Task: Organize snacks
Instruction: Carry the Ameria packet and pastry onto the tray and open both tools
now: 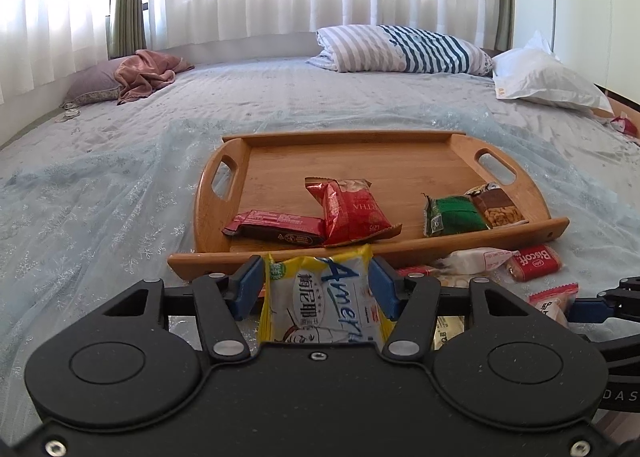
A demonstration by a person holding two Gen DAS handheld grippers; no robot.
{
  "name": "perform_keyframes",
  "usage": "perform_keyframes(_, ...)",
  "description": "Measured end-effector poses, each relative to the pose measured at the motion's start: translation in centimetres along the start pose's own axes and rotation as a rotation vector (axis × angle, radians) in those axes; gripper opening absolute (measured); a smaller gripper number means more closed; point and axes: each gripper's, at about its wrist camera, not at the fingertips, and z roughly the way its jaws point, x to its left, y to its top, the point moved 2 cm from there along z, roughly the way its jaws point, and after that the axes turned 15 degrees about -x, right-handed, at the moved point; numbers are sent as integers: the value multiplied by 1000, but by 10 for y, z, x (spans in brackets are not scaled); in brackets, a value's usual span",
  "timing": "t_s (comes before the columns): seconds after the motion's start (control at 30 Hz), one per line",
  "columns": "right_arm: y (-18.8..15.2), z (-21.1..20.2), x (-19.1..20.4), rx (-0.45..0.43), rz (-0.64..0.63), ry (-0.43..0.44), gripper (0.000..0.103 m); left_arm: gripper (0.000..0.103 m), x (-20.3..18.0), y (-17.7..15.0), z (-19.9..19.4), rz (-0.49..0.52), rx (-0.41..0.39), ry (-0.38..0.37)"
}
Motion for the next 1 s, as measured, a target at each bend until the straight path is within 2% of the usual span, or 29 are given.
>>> perform_keyframes(0.2,4,-4,-1,-11,33,-6,44,53,0,-1,-1,4,10,-8)
perform_keyframes(0.23,5,-5,-2,-14,44,-9,43,56,-2,-4,0,22,26,-17)
perform_keyframes(0.27,6,-6,-3,-17,50,-11,43,69,-5,-7,1,36,36,-11)
perform_keyframes(0.3,6,-6,-4,-19,53,-12,43,76,-8,-11,2,48,41,0)
perform_keyframes(0.4,7,-6,-6,-24,53,-26,43,77,-14,-24,11,66,83,19)
perform_keyframes(0.47,7,-6,-7,-23,65,-27,43,84,-17,-29,17,63,99,38)
perform_keyframes(0.53,7,-5,-7,-24,68,-27,43,81,-20,-34,21,65,102,38)
perform_keyframes(0.6,8,-5,-7,-30,63,-31,43,60,-20,-36,22,50,98,28)
perform_keyframes(0.7,10,-5,-7,-34,68,-29,42,54,-17,-32,22,23,98,5)
perform_keyframes(0.83,17,-7,-6,-55,55,-22,42,53,-12,-27,17,12,89,4)
perform_keyframes(1.0,31,-5,-5,-93,37,-7,42,53,-8,-12,1,19,38,11)
